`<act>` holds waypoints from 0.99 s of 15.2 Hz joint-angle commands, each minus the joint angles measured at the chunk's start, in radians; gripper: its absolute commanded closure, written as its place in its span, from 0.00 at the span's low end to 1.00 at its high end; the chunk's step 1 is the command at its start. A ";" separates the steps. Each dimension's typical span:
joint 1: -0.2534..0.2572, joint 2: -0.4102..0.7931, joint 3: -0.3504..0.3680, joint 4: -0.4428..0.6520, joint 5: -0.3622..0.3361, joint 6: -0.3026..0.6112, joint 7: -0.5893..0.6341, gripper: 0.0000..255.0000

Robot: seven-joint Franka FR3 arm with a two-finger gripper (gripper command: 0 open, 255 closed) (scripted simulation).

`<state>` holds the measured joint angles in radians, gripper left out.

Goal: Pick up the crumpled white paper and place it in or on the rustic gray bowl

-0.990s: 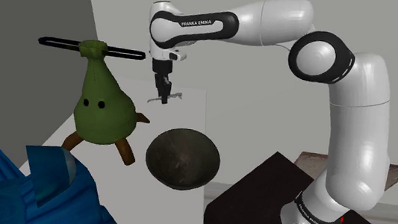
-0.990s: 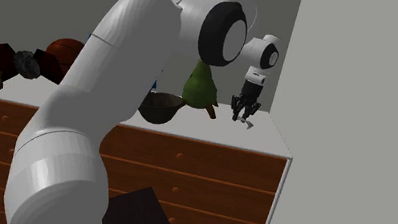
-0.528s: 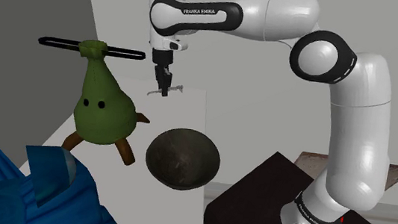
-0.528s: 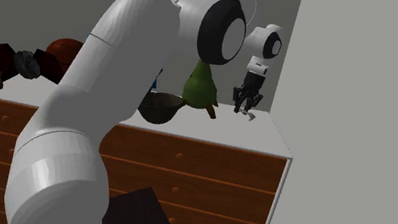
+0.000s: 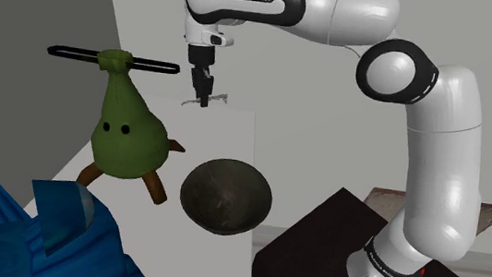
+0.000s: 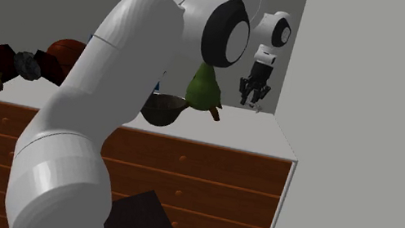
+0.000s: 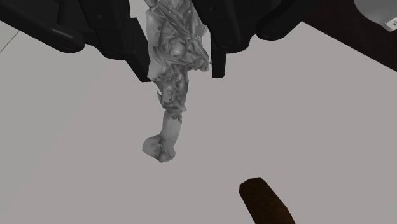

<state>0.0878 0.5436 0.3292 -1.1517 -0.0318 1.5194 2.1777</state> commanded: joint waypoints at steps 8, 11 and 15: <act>0.026 0.045 0.000 0.196 -0.010 -0.151 0.013 1.00; 0.041 0.076 -0.001 0.291 -0.018 -0.214 0.018 1.00; 0.025 -0.035 0.015 0.128 0.009 -0.159 0.040 1.00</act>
<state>0.1198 0.5541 0.3374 -0.9528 -0.0337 1.3337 2.2091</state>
